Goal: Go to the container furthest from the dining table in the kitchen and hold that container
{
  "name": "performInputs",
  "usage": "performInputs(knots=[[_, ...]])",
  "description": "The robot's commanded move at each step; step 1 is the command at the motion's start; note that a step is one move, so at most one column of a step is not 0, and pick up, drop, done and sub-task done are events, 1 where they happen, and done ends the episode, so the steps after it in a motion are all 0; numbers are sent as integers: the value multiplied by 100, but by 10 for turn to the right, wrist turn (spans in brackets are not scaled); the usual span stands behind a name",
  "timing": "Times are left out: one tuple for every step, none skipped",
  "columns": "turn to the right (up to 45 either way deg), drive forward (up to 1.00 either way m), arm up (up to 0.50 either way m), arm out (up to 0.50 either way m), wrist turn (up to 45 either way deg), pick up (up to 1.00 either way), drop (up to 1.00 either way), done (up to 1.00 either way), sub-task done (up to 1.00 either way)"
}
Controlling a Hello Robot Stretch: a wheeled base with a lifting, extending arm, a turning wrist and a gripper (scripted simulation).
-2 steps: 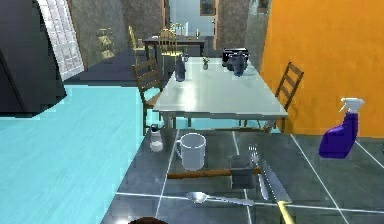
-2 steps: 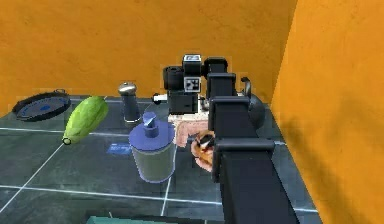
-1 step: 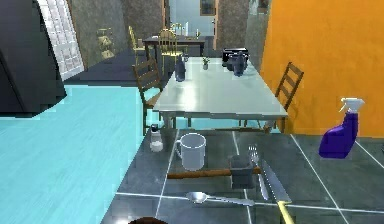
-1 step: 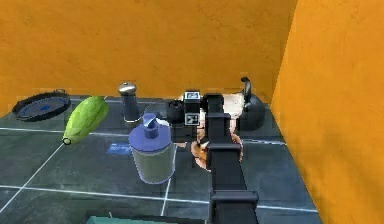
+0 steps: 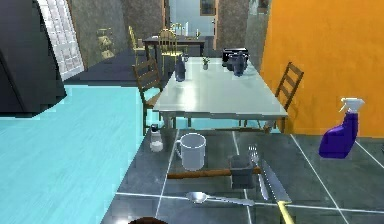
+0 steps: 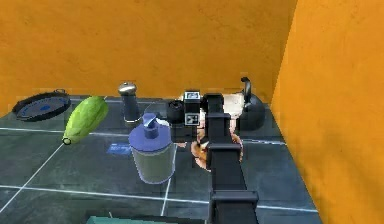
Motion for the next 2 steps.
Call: performInputs(knots=[[0, 0, 8, 0, 0, 0, 0, 0, 0], [0, 0, 0, 0, 0, 0, 0, 100, 0]])
